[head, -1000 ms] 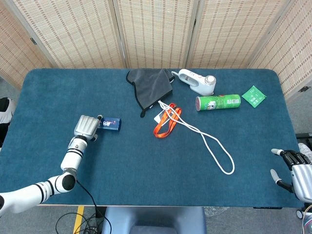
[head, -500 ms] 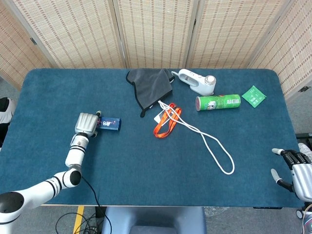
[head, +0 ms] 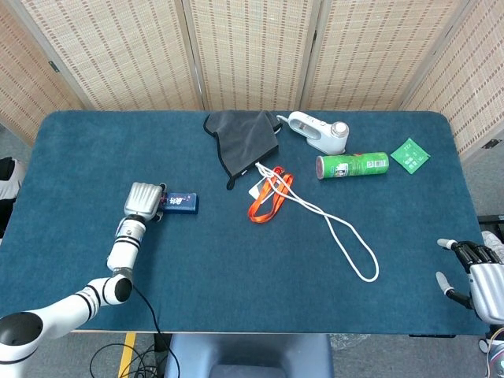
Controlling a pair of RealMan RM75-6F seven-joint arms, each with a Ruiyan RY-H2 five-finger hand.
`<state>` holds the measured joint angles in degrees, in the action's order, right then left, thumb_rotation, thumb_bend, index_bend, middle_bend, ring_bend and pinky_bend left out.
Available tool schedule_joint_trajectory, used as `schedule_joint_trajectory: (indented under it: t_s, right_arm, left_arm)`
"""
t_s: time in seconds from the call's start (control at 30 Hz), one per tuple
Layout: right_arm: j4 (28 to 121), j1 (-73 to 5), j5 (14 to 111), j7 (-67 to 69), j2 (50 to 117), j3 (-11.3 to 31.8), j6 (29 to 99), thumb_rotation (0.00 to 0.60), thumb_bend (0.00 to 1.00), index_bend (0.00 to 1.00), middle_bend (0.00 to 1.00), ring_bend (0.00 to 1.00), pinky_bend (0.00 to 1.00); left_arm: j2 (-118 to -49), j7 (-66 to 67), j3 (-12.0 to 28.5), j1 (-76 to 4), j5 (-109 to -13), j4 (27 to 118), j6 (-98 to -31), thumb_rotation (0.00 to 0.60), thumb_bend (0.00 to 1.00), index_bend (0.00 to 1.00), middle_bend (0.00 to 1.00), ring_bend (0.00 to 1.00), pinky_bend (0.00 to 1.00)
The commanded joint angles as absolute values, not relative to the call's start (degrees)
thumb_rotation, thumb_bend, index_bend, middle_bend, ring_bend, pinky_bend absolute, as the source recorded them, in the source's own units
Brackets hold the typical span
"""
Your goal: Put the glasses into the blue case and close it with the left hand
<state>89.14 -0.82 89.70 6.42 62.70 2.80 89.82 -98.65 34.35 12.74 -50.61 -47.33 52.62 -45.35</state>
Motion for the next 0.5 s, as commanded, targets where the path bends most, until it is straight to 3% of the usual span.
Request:
schedule_joint_trajectory:
  t_s: [0.03,0.1,0.2,0.33,0.5]
  right_arm:
    - [89.2,-0.8,89.7,6.4,62.6,2.8,89.9,0.6,0.33,0.26,0.34,0.29,0.26]
    - [89.3,-0.9,89.7,6.3,62.5,2.9,89.9,0.6,0.33,0.26,0.34,0.29,0.26]
    - [89.4,-1.0,89.8,6.2,62.4,2.9,89.8,0.6,0.33,0.26,0.34,0.29,0.26]
    - [89.7,-1.5,90.0,5.8,62.0,3.0,89.3,0.6,0.33,0.26,0.34,0.29,0.26]
    - [90.4,-2.3,90.0,4.9,61.3,3.1,88.0,0.6,0.33,0.26,0.34,0.29,0.26]
  left_arm:
    - [-96.6,35.1,13.1,-50.1,-45.7,56.2,-45.4,0.6,0.32,0.15,0.89,0.82,1.0]
    - [-95.2,34.7,13.4,-49.4,-45.5,59.0,-46.6,0.6,0.32,0.07,0.84,0.78,1.0]
    - [-93.1,32.6,14.0,-48.1,-46.1,62.8,-48.9,0.6,0.32,0.03,0.76,0.72,1.0]
    - [-89.9,26.5,15.9,-44.5,-47.6,69.3,-54.4,0.6,0.32,0.08,0.71,0.67,0.98]
    - [-86.2,20.6,14.0,-38.4,-54.5,76.3,-63.7,0.6,0.32,0.16,0.62,0.57,0.81]
